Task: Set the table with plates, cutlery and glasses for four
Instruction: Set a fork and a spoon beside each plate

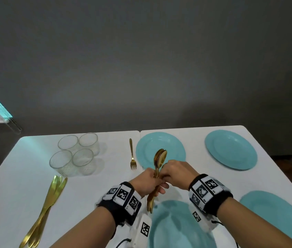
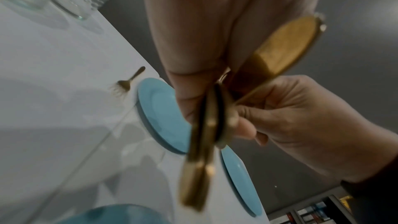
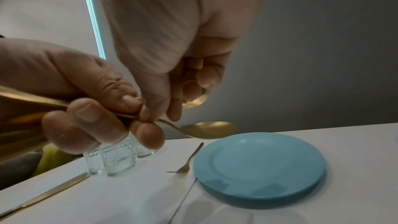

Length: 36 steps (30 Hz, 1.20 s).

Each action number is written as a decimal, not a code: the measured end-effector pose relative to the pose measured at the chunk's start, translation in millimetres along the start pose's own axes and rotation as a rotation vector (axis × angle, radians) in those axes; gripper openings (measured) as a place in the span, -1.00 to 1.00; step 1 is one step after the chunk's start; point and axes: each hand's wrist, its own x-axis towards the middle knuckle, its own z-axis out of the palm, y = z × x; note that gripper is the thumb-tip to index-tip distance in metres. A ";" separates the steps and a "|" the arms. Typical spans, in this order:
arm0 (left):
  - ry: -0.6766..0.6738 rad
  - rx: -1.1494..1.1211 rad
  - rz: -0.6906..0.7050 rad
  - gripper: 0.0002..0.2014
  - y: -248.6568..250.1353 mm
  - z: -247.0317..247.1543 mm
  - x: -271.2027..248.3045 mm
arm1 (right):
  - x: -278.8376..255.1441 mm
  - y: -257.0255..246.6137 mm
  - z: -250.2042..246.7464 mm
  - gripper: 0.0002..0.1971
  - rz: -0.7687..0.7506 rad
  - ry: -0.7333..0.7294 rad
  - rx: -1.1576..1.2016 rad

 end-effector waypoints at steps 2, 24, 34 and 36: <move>-0.006 0.032 -0.006 -0.80 9.2 11.6 14.3 | -2.6 20.9 -6.1 -0.82 0.004 -0.032 0.023; 0.496 -0.149 -0.084 -0.92 44.0 -3.5 98.2 | 76.0 208.5 32.9 -0.79 0.750 -0.178 0.479; 0.497 -0.259 -0.126 -0.94 27.9 -7.3 104.0 | 112.1 210.5 40.4 -0.67 0.848 -0.076 0.662; 0.494 -0.281 -0.130 -0.91 28.9 -8.0 105.2 | 116.3 209.5 38.5 -0.67 0.873 -0.062 0.620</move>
